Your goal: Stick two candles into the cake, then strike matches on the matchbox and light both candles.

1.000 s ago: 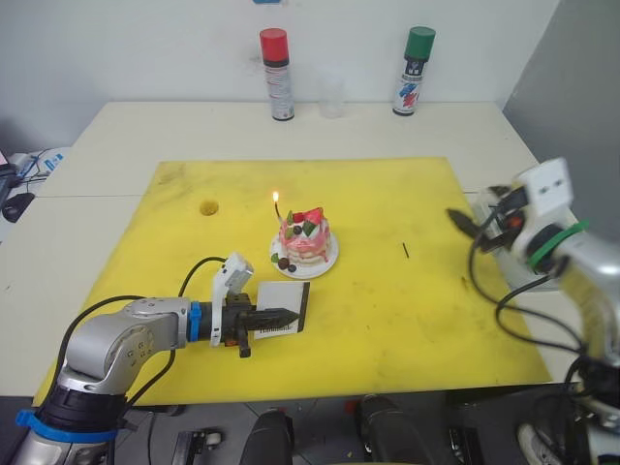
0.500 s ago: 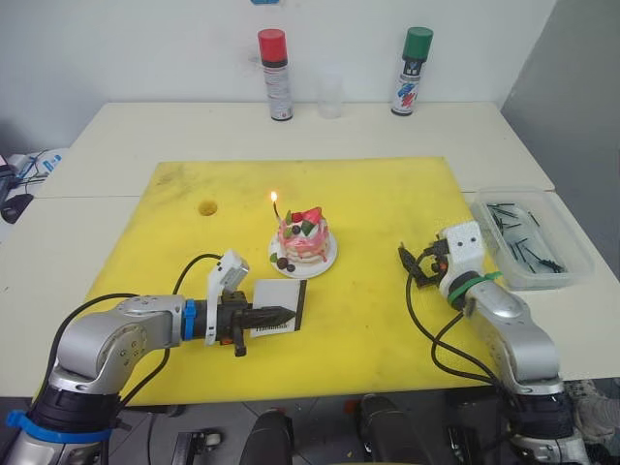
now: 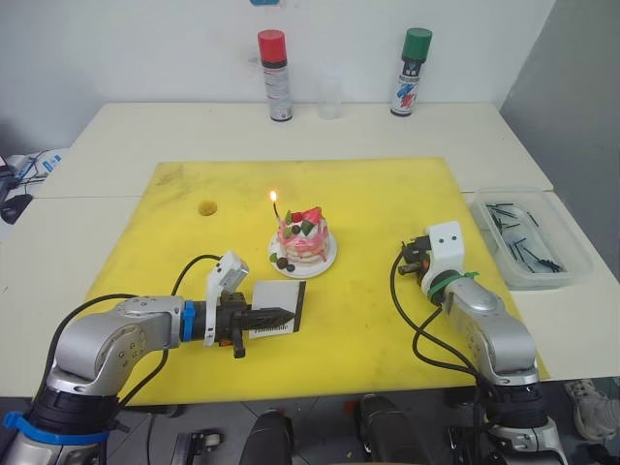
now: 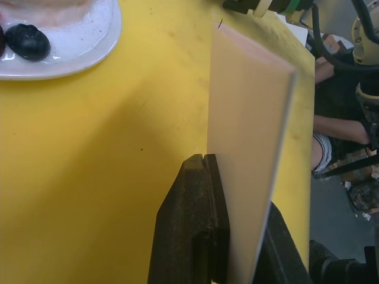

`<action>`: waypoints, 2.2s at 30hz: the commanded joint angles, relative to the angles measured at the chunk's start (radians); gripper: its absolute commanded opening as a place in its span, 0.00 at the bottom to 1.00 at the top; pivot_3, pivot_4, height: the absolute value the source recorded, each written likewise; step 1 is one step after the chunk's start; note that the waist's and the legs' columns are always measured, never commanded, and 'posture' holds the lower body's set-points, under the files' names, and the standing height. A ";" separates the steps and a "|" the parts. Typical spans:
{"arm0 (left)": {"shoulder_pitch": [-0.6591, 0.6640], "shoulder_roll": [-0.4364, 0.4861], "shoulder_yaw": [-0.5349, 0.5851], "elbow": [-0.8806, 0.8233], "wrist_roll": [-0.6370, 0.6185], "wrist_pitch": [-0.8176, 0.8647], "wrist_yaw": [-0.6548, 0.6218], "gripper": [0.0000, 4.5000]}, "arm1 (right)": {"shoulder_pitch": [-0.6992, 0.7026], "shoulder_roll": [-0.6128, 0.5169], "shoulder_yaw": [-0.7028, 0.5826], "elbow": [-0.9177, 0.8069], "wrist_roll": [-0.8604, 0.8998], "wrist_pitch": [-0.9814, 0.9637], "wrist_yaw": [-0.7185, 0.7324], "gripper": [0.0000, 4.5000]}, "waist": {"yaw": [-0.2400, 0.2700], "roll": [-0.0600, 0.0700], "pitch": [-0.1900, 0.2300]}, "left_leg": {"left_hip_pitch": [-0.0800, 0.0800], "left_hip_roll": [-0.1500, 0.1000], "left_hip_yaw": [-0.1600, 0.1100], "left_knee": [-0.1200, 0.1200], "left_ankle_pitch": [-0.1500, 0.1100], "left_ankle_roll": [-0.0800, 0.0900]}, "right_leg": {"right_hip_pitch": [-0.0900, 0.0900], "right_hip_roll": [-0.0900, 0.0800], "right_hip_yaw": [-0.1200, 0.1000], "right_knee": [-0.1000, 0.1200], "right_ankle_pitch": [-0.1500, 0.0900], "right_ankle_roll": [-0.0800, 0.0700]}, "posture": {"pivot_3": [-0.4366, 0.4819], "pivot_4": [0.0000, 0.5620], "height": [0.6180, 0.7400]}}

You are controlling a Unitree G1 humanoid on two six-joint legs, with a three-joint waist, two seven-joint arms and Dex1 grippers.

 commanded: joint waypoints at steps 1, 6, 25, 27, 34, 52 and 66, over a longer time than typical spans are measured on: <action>0.002 0.008 0.015 -0.025 -0.006 -0.015 -0.004 0.00 | -0.014 0.000 -0.026 -0.034 0.028 0.041 0.002 0.01 | 0.000 0.000 0.000 | 0.000 0.000 0.000 0.000 0.000 0.000 | 0.000 0.000 0.000 0.000 0.000 0.000 | 0.48 0.27 1.00; 0.001 0.008 0.014 -0.019 -0.004 -0.017 -0.006 0.00 | -0.051 -0.036 -0.043 -0.145 0.090 0.117 0.052 0.01 | 0.000 0.000 0.000 | -0.001 0.000 0.000 0.000 0.000 0.000 | -0.001 0.000 0.000 0.000 0.000 0.000 | 0.48 0.27 1.00; -0.025 0.049 0.002 -0.008 -0.005 0.001 -0.049 0.00 | 0.165 -0.391 0.300 -0.351 0.144 -0.165 0.467 0.01 | 0.000 -0.002 0.001 | 0.000 0.000 -0.001 0.000 0.000 0.000 | 0.000 0.000 -0.001 -0.003 -0.003 -0.004 | 0.48 0.27 1.00; -0.021 0.049 0.002 -0.017 -0.009 0.008 -0.047 0.00 | 0.164 -0.370 0.327 -0.307 0.116 -0.209 0.463 0.01 | 0.001 -0.002 0.001 | -0.001 0.000 -0.001 0.000 0.000 0.000 | 0.000 0.000 -0.001 -0.003 -0.003 -0.004 | 0.48 0.27 1.00; -0.018 0.048 0.009 -0.031 -0.018 0.026 -0.041 0.00 | 0.180 -0.335 0.358 -0.218 0.067 -0.300 0.474 0.09 | 0.001 -0.002 0.001 | -0.002 0.000 -0.001 -0.001 0.000 0.000 | 0.000 0.000 -0.002 -0.003 -0.001 0.000 | 0.48 0.27 1.00; -0.042 0.050 0.003 -0.024 -0.012 0.040 -0.048 0.00 | 0.244 -0.231 0.331 -0.143 0.021 -0.413 0.413 0.27 | 0.001 -0.002 0.001 | -0.001 0.000 -0.001 0.000 0.000 0.000 | 0.000 0.000 -0.002 -0.002 -0.001 0.000 | 0.48 0.27 1.00; -0.043 0.052 0.003 -0.026 -0.011 0.039 -0.049 0.00 | 0.275 -0.227 0.354 -0.165 -0.012 -0.396 0.400 0.00 | 0.003 -0.003 0.001 | -0.001 0.000 -0.001 0.000 0.000 0.000 | 0.000 0.000 -0.002 -0.001 -0.001 0.000 | 0.48 0.27 1.00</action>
